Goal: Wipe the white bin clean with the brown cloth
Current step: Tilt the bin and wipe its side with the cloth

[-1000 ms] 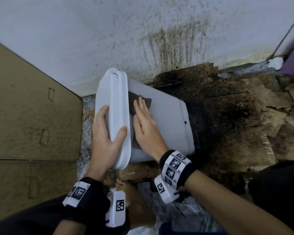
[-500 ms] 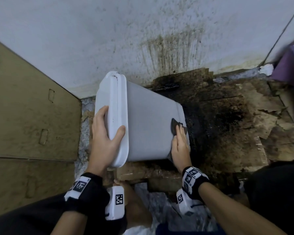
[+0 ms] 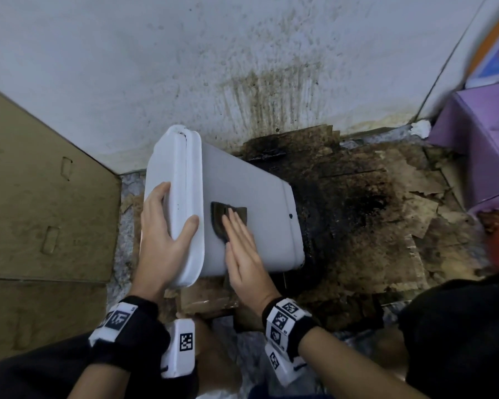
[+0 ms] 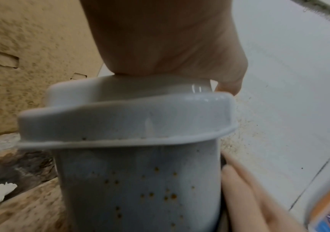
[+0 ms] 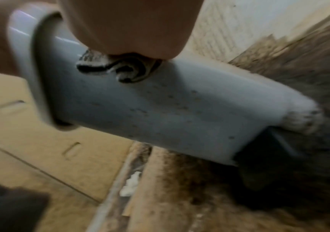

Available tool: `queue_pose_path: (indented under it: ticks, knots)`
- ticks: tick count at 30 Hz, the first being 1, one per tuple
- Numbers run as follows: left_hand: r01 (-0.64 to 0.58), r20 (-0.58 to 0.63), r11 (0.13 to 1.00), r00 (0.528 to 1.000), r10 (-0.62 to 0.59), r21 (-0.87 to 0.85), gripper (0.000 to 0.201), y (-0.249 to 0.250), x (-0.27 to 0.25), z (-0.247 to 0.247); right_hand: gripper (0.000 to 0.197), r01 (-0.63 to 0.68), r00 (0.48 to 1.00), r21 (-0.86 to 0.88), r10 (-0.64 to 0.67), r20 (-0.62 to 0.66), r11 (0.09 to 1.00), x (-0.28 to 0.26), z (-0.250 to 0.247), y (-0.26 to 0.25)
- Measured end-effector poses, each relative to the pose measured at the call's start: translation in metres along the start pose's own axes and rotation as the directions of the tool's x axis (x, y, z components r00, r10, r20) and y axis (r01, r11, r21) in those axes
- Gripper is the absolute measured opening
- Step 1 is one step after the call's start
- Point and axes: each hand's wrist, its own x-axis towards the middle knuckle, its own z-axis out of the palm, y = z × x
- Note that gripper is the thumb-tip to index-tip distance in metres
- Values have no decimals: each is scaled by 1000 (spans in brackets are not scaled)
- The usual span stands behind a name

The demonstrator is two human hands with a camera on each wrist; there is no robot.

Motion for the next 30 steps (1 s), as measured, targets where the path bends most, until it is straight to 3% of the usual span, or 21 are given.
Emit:
queue_pose_path:
  ticks: [3, 6, 12, 14, 18, 21, 24, 30]
  knots:
    - [6, 3, 1000, 1000, -6, -6, 75, 3, -1, 0, 53, -118, 992, -7, 117, -41, 993, -5, -16, 43]
    - [-4, -5, 1000, 1000, 4, 0, 73, 7, -1, 2, 52, -301, 947, 21, 301, -114, 953, -12, -33, 81]
    - [-7, 13, 1000, 1000, 7, 0, 74, 12, 0, 7, 49, -497, 836, 173, 523, -167, 850, -3, -34, 75]
    - [-7, 13, 1000, 1000, 7, 1, 74, 14, -1, 7, 50, -496, 835, 200, 528, -156, 845, 0, -30, 58]
    - [-25, 8, 999, 1000, 25, 33, 72, 19, 1, 9, 52, -326, 936, 180, 344, -79, 928, 10, -13, -4]
    - [-34, 13, 998, 999, 33, 51, 74, 21, -1, 12, 53, -240, 965, 207, 255, -52, 949, 12, -6, -28]
    - [-50, 15, 997, 999, 49, 62, 77, 26, -2, 16, 48, -224, 952, 270, 270, -145, 936, 11, -12, -27]
    - [-32, 26, 999, 999, 32, 1, 77, 41, -4, 24, 36, -283, 859, 356, 401, -320, 890, 14, -28, -36]
